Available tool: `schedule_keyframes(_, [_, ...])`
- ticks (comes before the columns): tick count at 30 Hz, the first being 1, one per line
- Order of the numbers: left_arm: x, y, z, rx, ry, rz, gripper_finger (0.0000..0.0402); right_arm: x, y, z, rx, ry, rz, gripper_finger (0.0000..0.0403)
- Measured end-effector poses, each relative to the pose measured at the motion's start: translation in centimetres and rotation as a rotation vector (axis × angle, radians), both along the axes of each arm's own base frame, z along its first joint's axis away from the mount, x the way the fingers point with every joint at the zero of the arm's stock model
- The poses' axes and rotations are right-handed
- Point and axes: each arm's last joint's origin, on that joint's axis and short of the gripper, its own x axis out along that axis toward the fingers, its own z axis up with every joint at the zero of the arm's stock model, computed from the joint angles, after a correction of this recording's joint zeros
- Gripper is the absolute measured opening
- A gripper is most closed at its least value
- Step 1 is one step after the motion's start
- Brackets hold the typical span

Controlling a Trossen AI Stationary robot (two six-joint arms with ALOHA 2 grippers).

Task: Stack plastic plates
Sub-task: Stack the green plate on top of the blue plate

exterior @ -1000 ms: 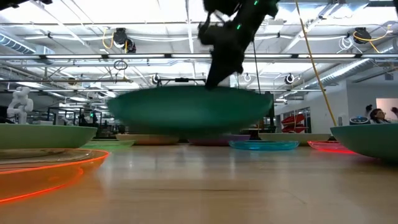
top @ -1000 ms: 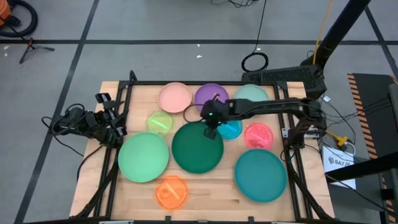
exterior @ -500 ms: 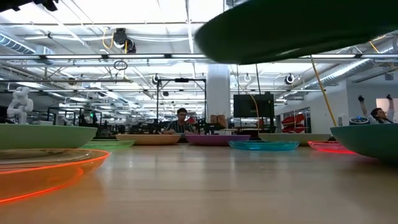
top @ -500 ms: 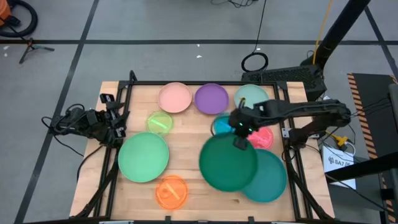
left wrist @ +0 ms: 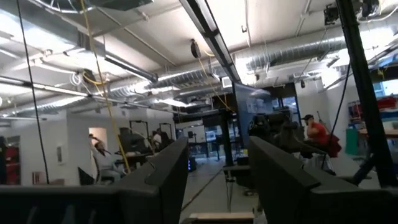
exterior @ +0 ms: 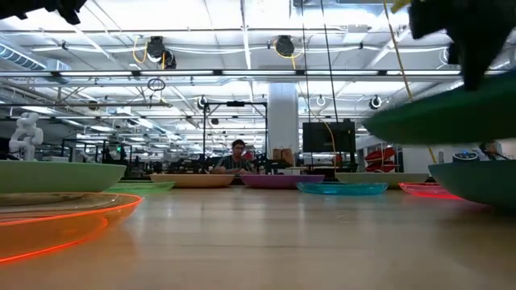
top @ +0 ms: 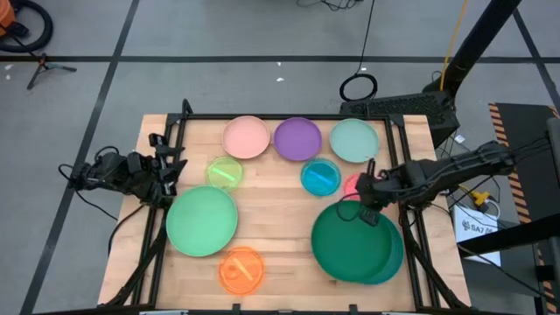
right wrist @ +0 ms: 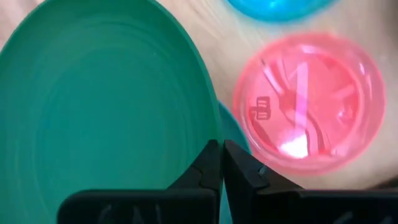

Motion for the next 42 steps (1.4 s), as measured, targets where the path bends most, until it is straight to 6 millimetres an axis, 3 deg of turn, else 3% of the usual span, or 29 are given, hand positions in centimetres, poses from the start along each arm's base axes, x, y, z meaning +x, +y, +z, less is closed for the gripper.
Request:
schedule_keyframes(8, [0.1, 0.0, -0.2, -0.03, 0.013, -0.018, 0.0173, -2.1, -0.1, -2.3, 0.019, 0.011, -0.039, 0.0006])
schedule_keyframes(27, [0.1, 0.0, -0.3, -0.066, 0.017, -0.038, 0.0173, -3.0, -0.2, -2.6, 0.016, 0.095, -0.131, 0.0068])
schedule_keyframes(32, [0.1, 0.0, -0.3, -0.067, 0.017, -0.039, 0.0173, -2.0, 0.2, -2.3, 0.096, 0.0, -0.2, 0.0068])
schedule_keyframes(36, [0.1, 0.0, -0.3, -0.073, 0.016, -0.042, 0.0173, 0.2, 1.0, -2.2, 0.124, -0.159, -0.187, 0.0059])
schedule_keyframes(39, [0.1, 0.0, -0.3, -0.079, 0.015, -0.045, 0.0173, 1.8, 1.9, -2.9, 0.091, -0.198, -0.15, 0.0048])
schedule_keyframes(42, [0.1, 0.0, -0.3, -0.083, 0.015, -0.047, 0.0173, 3.2, 3.0, -4.6, 0.09, -0.129, -0.097, 0.0036])
